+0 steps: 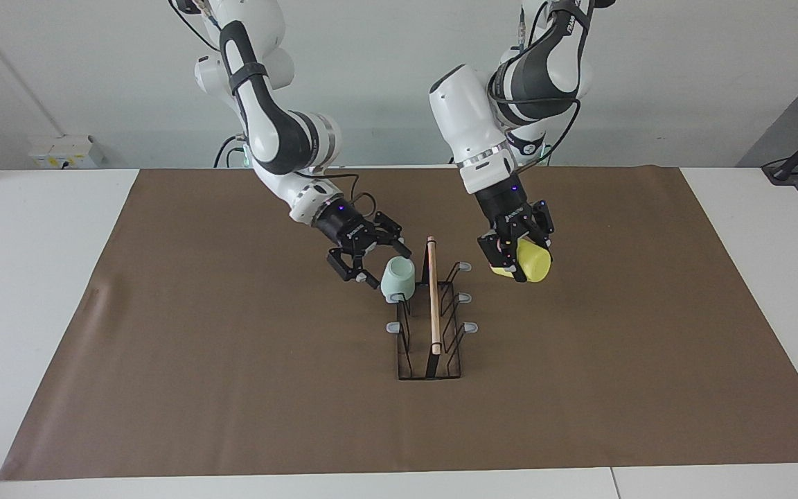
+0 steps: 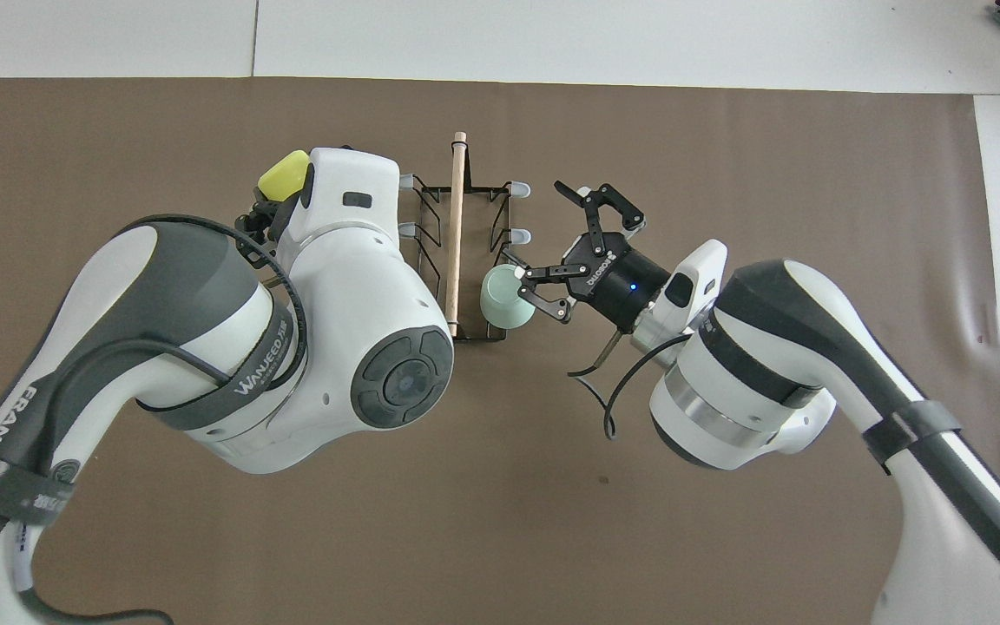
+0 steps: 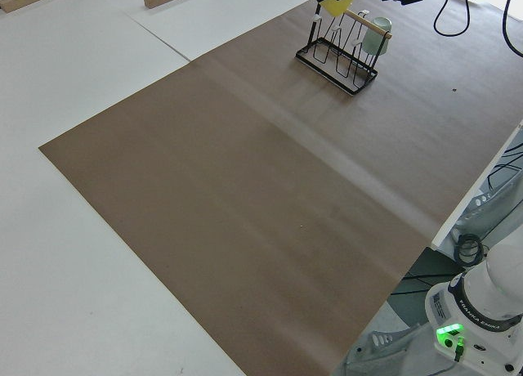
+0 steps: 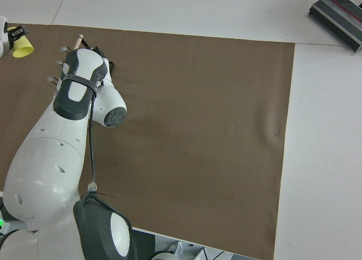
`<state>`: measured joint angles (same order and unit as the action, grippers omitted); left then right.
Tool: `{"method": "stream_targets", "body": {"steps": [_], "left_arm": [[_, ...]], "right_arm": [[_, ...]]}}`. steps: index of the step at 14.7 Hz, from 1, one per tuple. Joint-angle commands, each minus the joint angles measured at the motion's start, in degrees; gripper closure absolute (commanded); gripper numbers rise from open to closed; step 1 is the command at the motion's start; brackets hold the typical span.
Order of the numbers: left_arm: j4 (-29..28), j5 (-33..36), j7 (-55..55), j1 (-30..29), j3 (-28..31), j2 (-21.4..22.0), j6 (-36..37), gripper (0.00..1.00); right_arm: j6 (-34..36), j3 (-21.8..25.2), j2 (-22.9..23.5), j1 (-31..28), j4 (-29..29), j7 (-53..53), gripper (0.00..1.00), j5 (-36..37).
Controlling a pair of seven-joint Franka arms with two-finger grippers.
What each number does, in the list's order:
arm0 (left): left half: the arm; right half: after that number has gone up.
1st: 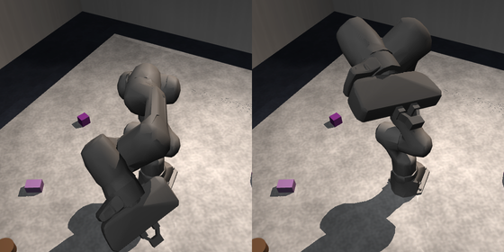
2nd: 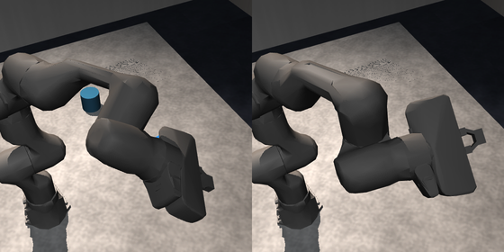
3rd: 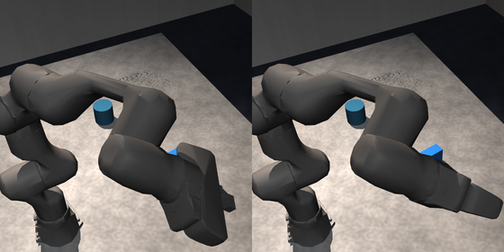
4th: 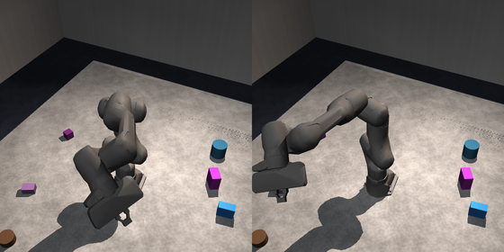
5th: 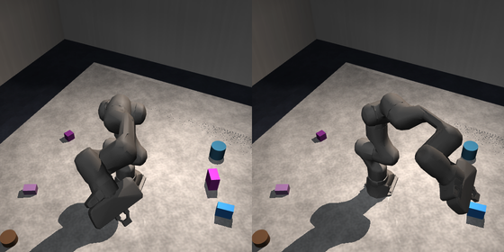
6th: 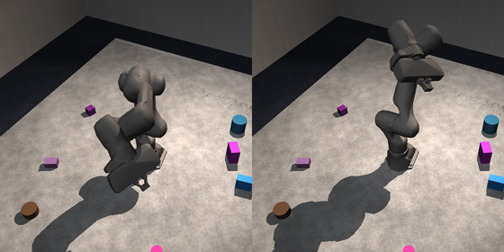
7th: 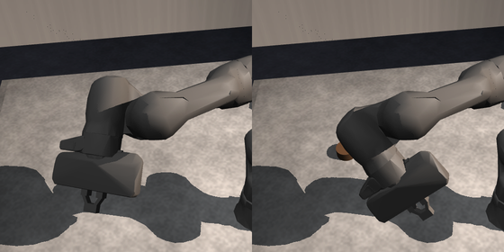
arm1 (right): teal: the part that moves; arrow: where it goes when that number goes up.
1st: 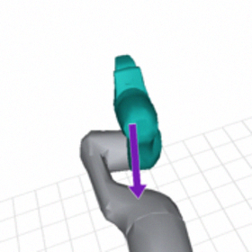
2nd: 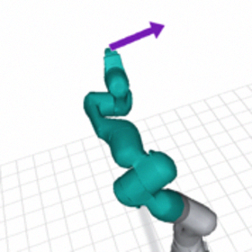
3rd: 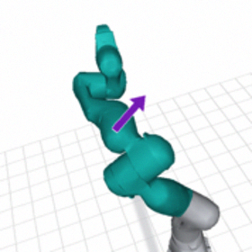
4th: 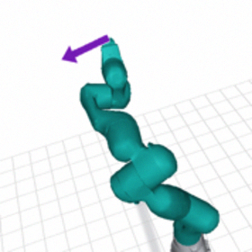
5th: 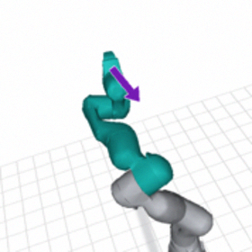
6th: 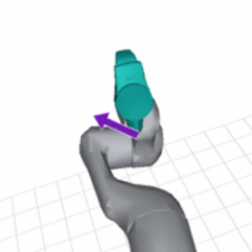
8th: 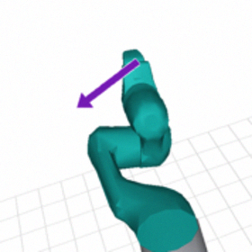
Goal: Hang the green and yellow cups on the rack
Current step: 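Release the green cup with the right gripper while the left gripper carries the yellow cup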
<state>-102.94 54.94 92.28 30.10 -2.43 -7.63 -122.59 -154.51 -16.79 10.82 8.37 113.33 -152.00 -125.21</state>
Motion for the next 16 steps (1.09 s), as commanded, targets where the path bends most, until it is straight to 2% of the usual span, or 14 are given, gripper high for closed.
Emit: {"method": "stream_targets", "body": {"steps": [1,8,12,16], "left_arm": [[-2.61,1.92,1.59,1.01,0.76,2.09,3.05,1.00],[-5.51,1.92,2.02,1.97,0.76,3.58,5.16,1.00],[-6.31,3.67,8.85,4.70,0.85,3.94,7.71,1.00],[-6.84,4.91,14.41,6.29,0.85,3.15,10.35,1.00]], "right_arm": [[0.35,-0.70,0.87,-5.37,-1.53,0.30,0.00,11.44],[3.68,-0.35,1.66,-13.11,-2.32,0.22,0.00,39.75],[10.01,-0.17,1.57,-18.38,-2.32,1.09,0.00,54.42],[19.84,-0.17,1.13,-24.53,-3.82,8.03,0.00,74.72]]}}
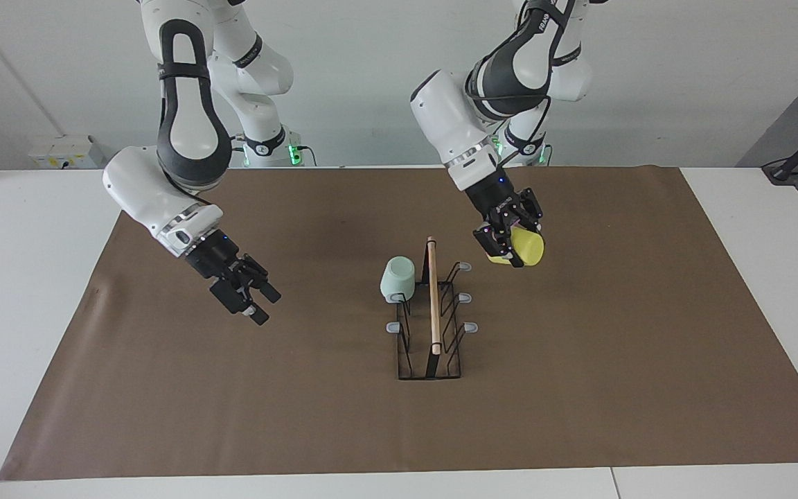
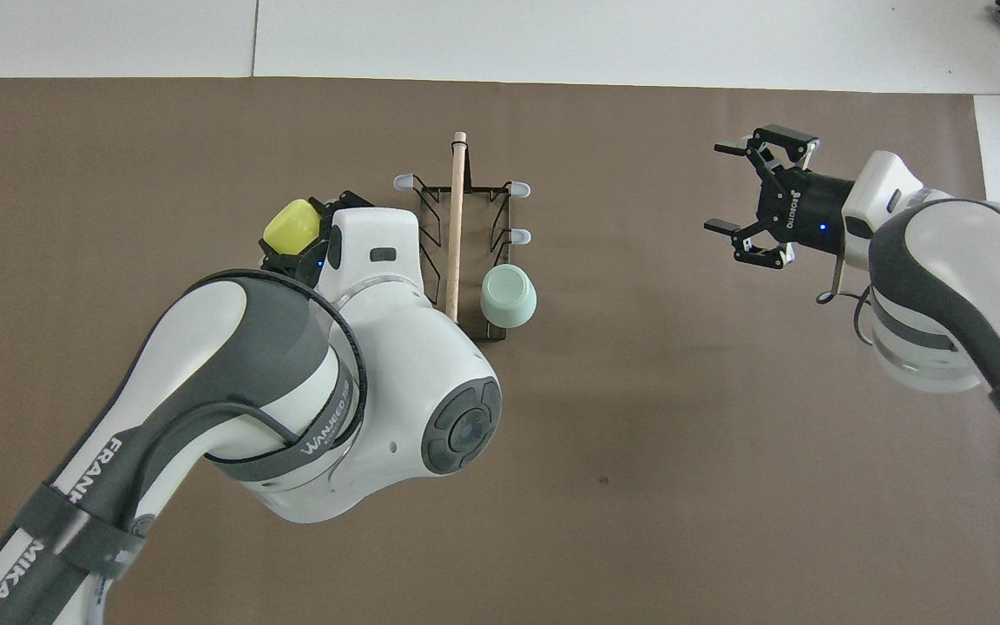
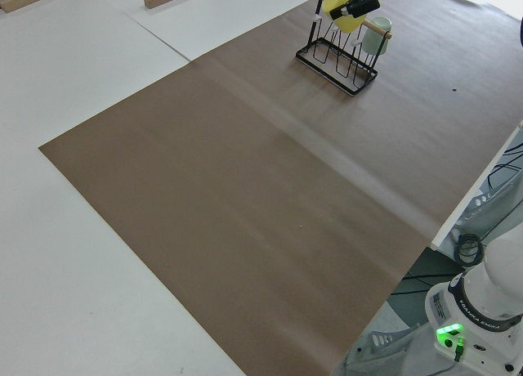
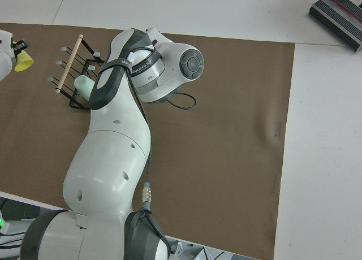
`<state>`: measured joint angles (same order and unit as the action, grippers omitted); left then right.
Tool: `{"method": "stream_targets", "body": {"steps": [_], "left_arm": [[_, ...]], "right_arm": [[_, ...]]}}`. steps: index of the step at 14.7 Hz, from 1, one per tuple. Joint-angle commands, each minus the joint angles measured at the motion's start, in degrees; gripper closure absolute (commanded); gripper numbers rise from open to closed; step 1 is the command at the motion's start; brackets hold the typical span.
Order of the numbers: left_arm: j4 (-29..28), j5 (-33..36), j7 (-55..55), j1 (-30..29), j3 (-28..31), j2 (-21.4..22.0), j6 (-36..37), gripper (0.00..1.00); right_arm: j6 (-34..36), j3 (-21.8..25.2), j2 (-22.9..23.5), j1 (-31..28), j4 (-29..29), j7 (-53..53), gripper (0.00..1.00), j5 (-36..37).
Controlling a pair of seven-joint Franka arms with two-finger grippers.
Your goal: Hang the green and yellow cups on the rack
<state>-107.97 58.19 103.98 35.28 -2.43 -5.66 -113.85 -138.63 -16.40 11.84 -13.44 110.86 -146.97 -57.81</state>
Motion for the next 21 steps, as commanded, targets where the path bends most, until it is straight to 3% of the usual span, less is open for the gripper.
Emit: {"method": "stream_targets", "body": {"steps": [1,4,8,13,19,21], "left_arm": [[-1.89,3.22,4.46,2.16,0.76,0.91,2.75,1.00],[-1.81,4.21,10.89,3.13,0.76,-0.14,3.37,1.00],[-1.19,7.45,14.74,5.94,0.76,-3.04,6.18,1.00],[-1.28,11.15,19.05,8.05,0.76,-5.77,7.59,1.00],[-0.49,13.87,22.31,8.32,0.76,-7.44,10.84,1.00],[-0.31,13.88,22.93,9.02,0.85,-8.40,11.37,1.00]], "right_arm": [[6.93,-0.47,-0.15,-3.86,-1.35,3.96,0.00,11.10],[13.36,-0.38,-0.68,-7.03,-1.35,5.73,0.00,19.81],[17.94,-0.30,-5.06,-7.21,-1.35,12.82,0.00,32.03],[26.37,-0.38,-12.27,-6.95,-1.35,35.31,0.00,40.75],[30.60,-0.56,-15.62,-6.34,-1.43,63.87,0.00,48.83],[34.89,-1.00,-15.97,-6.25,-2.92,75.45,0.00,49.37]]}}
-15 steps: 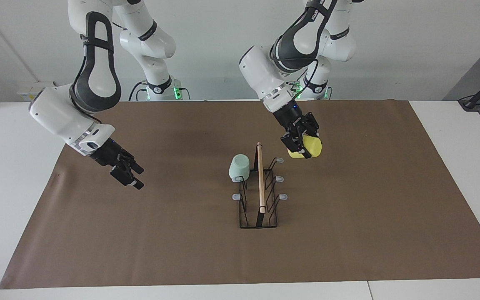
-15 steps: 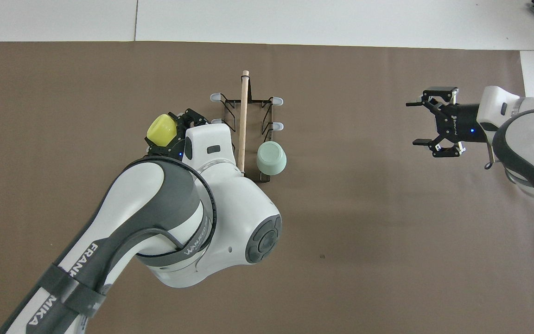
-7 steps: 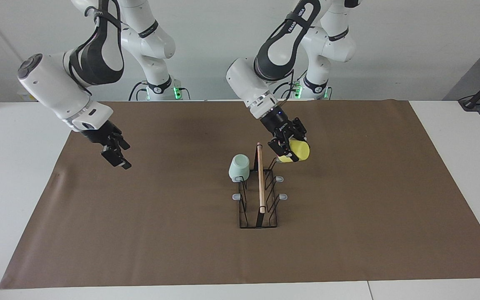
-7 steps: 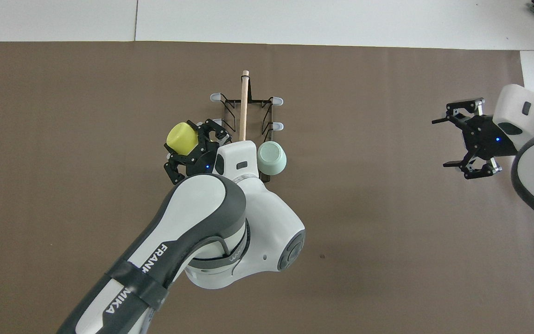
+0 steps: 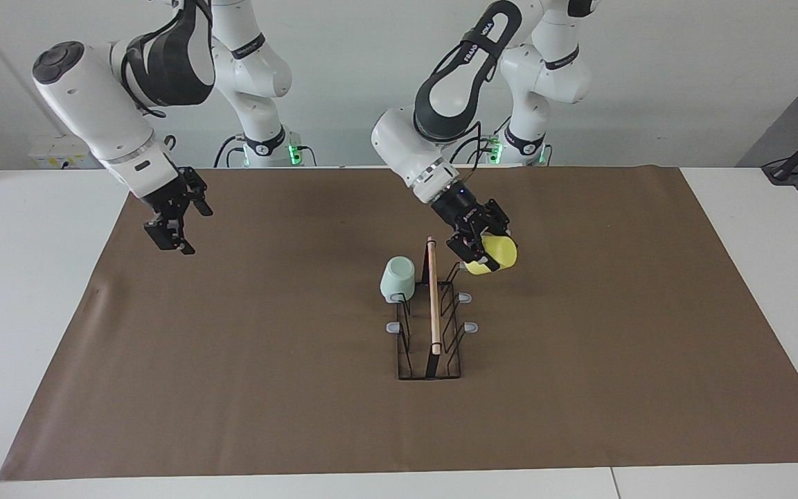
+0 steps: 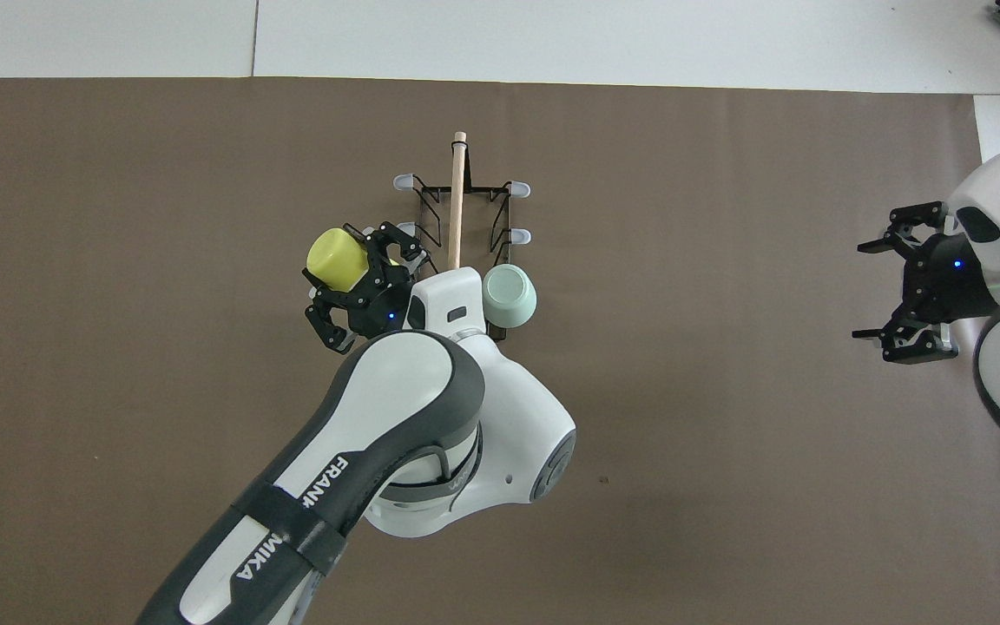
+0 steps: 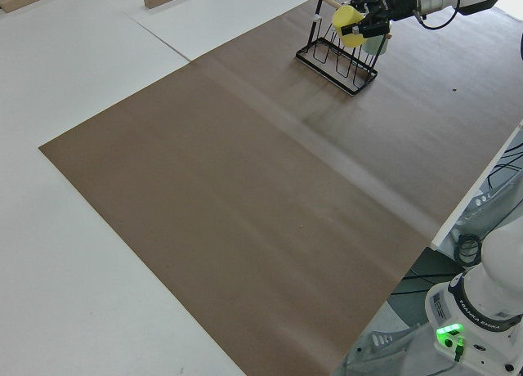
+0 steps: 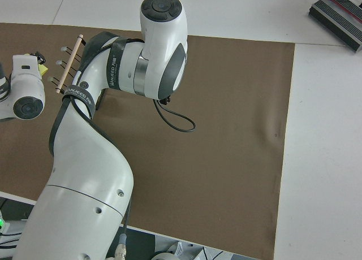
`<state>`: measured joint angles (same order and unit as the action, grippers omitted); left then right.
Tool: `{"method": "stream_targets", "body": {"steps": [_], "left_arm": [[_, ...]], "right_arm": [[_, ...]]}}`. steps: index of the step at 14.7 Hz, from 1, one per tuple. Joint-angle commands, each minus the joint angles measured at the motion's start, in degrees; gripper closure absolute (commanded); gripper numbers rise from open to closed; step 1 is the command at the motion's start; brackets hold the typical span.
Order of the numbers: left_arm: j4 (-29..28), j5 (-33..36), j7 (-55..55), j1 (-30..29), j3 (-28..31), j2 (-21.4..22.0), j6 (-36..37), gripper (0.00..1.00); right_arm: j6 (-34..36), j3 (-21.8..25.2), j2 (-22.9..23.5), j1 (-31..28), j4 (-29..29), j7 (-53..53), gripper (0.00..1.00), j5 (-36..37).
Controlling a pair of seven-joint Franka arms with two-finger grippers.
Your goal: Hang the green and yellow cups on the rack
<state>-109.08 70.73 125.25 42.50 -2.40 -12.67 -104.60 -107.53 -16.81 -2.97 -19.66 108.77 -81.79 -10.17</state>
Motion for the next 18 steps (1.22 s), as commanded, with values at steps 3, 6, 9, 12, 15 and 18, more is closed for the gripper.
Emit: {"method": "stream_targets", "body": {"steps": [3,6,9,12,15,18], "left_arm": [[0.89,1.25,1.93,3.03,0.73,-1.74,2.12,1.00],[0.89,1.43,2.02,3.82,0.82,-2.70,2.47,1.00],[0.89,2.31,1.93,4.17,0.82,-3.23,2.65,1.00],[0.98,2.40,1.93,5.13,0.82,-3.85,3.26,1.00],[0.98,2.48,1.93,5.49,0.82,-4.11,3.44,1.00],[0.89,2.40,1.93,6.01,0.82,-4.11,3.53,1.00]], "right_arm": [[13.19,-0.94,-1.33,0.06,-5.13,27.58,0.00,1.73],[19.54,-0.94,-2.82,2.43,-7.17,40.10,0.00,1.64],[22.10,-0.85,-3.71,2.52,-7.08,48.90,0.00,1.47],[20.70,-0.41,-4.76,2.43,-5.24,50.15,0.00,1.64],[20.26,0.03,-4.85,2.69,-5.16,50.06,0.00,1.64],[15.79,0.38,-5.12,5.16,-4.89,53.29,0.00,5.84]]}}
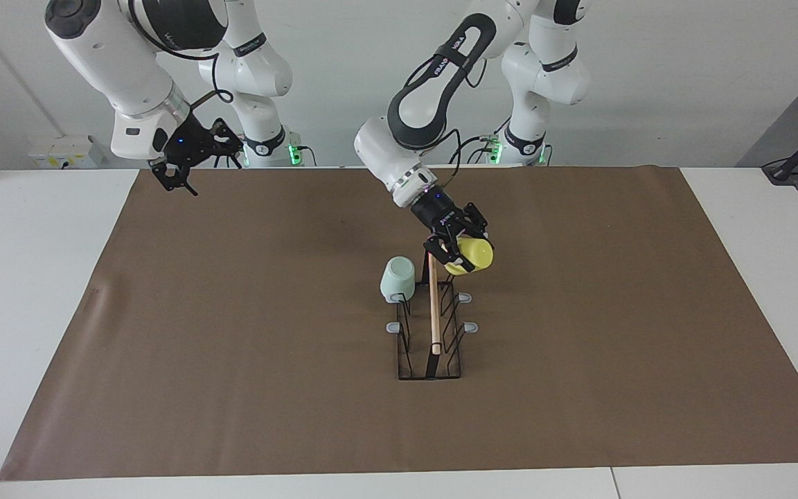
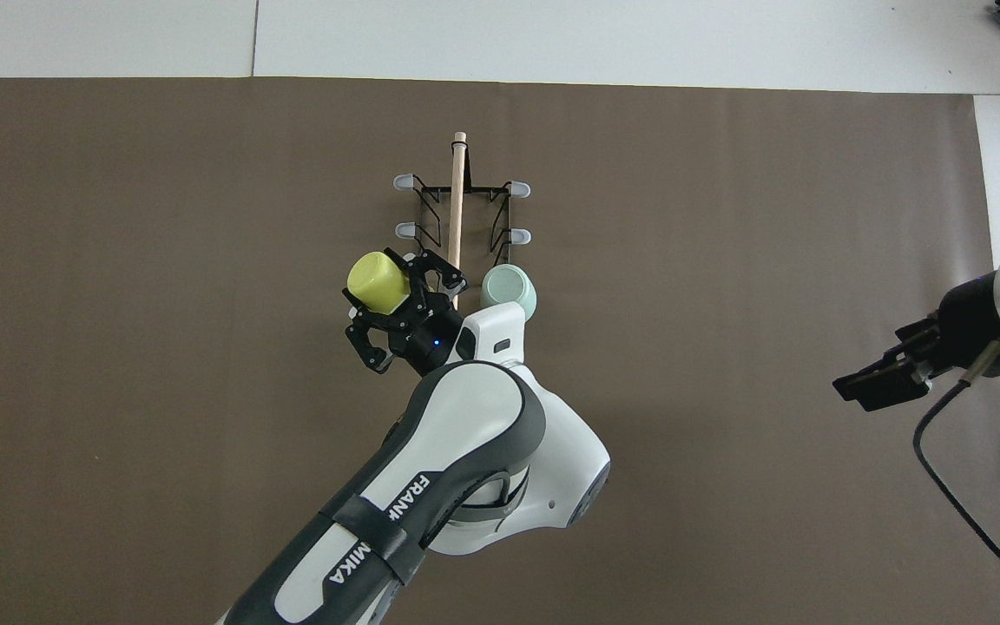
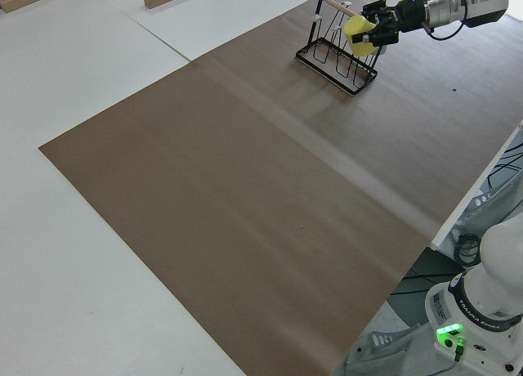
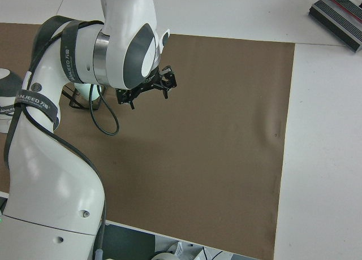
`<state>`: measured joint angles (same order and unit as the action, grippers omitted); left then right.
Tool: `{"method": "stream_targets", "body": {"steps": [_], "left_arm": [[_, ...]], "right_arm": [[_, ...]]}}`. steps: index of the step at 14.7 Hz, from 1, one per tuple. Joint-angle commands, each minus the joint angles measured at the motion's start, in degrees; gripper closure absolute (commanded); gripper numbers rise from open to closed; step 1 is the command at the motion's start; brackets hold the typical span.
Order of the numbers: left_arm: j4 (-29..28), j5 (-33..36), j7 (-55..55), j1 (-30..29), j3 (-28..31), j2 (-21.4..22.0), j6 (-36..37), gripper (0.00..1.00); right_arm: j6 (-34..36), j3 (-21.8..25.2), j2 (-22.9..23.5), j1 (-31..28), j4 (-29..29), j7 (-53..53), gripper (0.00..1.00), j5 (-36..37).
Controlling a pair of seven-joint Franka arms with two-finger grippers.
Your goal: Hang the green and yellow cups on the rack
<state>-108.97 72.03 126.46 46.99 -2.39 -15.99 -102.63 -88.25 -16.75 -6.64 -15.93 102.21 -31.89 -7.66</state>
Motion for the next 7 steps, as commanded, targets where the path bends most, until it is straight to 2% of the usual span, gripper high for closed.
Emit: {"method": "stream_targets", "body": {"steps": [1,3,7], "left_arm": [[0.78,1.09,0.80,1.70,0.81,-0.80,1.64,0.92],[0.78,1.00,0.89,1.70,0.81,-0.80,1.64,0.00],[0.78,1.00,1.42,1.79,0.81,-0.80,1.73,0.00]], "right_arm": [[-5.33,0.84,-1.27,1.60,1.59,7.50,0.00,3.52],[-6.23,1.46,-1.00,3.87,1.24,15.16,0.00,4.57],[-11.76,8.47,-0.65,8.98,1.68,16.42,0.00,5.90]]}}
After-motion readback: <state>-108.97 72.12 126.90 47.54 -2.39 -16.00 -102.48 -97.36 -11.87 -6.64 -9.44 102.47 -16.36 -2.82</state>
